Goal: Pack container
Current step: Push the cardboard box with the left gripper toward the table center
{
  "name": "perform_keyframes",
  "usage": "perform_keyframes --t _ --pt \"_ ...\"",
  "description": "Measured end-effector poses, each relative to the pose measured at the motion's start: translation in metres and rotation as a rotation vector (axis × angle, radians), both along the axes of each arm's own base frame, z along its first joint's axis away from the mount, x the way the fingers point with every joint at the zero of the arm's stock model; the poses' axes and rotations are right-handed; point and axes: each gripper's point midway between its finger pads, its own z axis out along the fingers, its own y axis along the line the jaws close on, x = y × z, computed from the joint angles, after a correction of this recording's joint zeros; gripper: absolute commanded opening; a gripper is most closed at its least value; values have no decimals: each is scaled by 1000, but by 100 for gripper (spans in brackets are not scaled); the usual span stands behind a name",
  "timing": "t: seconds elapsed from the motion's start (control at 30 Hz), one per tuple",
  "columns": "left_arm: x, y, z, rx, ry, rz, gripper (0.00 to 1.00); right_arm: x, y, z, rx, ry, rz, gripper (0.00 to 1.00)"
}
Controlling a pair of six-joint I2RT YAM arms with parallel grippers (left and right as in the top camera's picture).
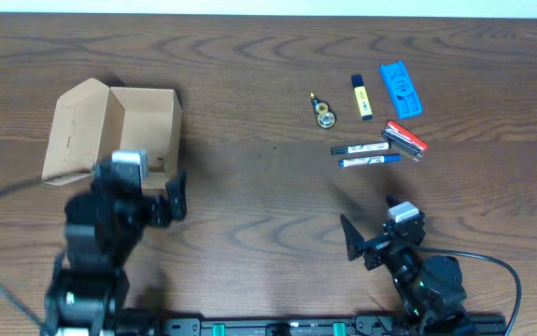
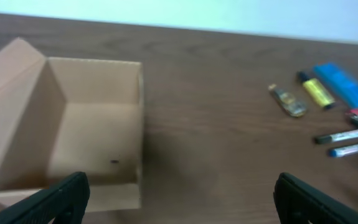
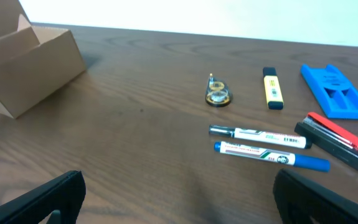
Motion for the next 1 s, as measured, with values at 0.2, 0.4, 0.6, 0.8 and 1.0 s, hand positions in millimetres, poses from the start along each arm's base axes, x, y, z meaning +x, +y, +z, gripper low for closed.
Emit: perform_keyframes --t 0.2,0.4,0.6,0.8,1.0 --pt "58 7 6 73 138 42 95 0 0 -1 -1 1 0 99" --pt "96 8 -24 100 223 57 95 0 0 -1 -1 1 0 99" --pt "105 9 -81 126 381 61 95 0 0 -1 -1 1 0 99" --pt "105 16 -125 174 501 83 98 0 0 -1 -1 1 0 99" --pt "104 21 -153 208 566 88 30 0 0 -1 -1 1 0 99"
